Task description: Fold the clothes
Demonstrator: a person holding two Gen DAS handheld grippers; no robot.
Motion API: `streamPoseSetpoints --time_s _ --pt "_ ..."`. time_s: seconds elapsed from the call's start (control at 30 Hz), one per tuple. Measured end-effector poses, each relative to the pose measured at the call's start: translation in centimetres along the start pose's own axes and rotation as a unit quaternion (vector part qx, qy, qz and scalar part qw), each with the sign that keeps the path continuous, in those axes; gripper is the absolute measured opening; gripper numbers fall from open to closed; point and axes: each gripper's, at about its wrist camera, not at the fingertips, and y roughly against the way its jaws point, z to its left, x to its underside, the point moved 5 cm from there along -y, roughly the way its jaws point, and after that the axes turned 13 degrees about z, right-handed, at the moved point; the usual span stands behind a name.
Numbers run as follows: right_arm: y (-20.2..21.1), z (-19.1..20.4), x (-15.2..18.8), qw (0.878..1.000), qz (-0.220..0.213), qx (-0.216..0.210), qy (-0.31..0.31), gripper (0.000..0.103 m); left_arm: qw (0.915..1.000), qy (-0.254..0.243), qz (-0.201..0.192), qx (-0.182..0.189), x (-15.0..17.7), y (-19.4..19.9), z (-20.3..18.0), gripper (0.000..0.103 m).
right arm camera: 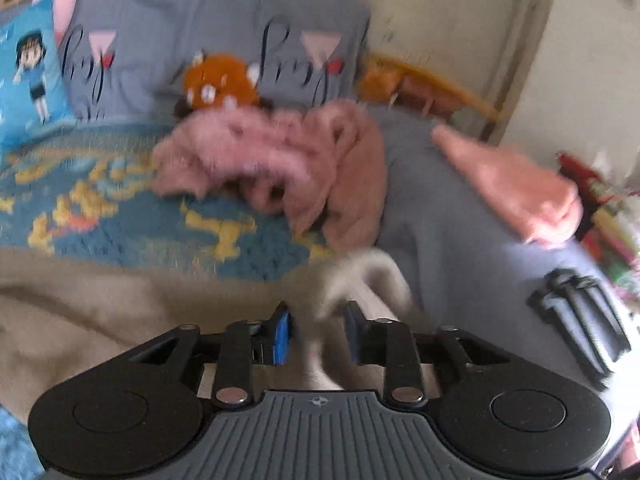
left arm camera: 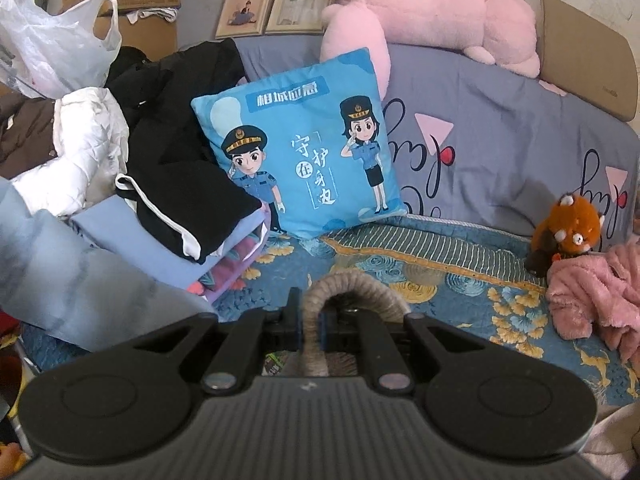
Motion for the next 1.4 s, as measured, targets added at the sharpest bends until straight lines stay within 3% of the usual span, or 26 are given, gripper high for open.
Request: streamPoseSetpoints --time_s 0.13,0.23,0.3,0.4,0.53,0.67,0.7,0.73,0.77,0.8,0.93,1.1,1.23,1.4 --pt "4.4 3.9 -2.1 0.996 -0.084 -0.016 0.032 0.037 1.0 0.002 -0.003 0.007 -0.3 0.3 0.1 0.009" --pt "7.3 9.0 -3.7 0.981 -0.135 -0.101 0.092 0.038 0.9999 0.002 -0.003 0.013 -0.1 0.3 -0.1 0.009" --pt "9.3 13.1 -4.3 0.957 -0.168 -0.19 0.141 0.038 0.9998 0.004 -0.002 0.018 0.0 0.3 -0.2 0.009" --pt "12.0 19.7 -4.1 0.897 -0.182 -0.34 0.215 0.038 0.9997 0.009 -0.001 0.025 0.0 0.2 -0.1 0.009" --pt "13.1 27.4 -3.8 0.831 -0.159 -0.464 0.261 0.039 0.9994 0.008 0.0 0.033 -0.1 0.1 0.1 0.008" --pt "12.5 31.8 -4.5 0.81 -0.135 -0.512 0.252 0.039 0.9991 0.007 0.005 0.043 -0.3 0.1 0.7 0.008" --pt "12.2 32.5 -4.8 0.809 -0.127 -0.52 0.245 0.039 0.999 0.005 0.006 0.043 -0.3 0.0 0.9 0.008" --pt "11.8 33.0 -5.3 0.811 -0.117 -0.521 0.238 0.031 0.999 0.003 0.008 0.044 -0.3 0.0 1.2 0.009" --pt "11.4 33.5 -5.8 0.815 -0.106 -0.521 0.23 0.008 0.9989 0.0 0.01 0.045 -0.2 -0.1 1.4 0.009" --pt "11.0 33.9 -6.4 0.82 -0.094 -0.52 0.221 0.006 0.999 -0.002 0.011 0.044 -0.2 -0.2 1.6 0.009" --pt "10.1 35.2 -8.5 0.84 -0.102 -0.487 0.217 0.005 0.9992 -0.003 0.016 0.036 0.0 -1.1 3.0 0.01" --pt "10.6 37.3 -13.1 0.858 -0.172 -0.4 0.273 0.004 0.9987 0.016 0.036 0.033 -0.1 -3.8 5.3 0.01" --pt "11.1 40.6 -19.0 0.856 -0.225 -0.349 0.308 0.004 0.9976 0.032 0.045 0.042 -1.6 -6.5 6.2 0.012" --pt "11.5 47.9 -26.1 0.846 -0.283 -0.284 0.352 0.004 0.9975 0.041 0.028 0.05 -5.9 -9.1 7.1 0.018"
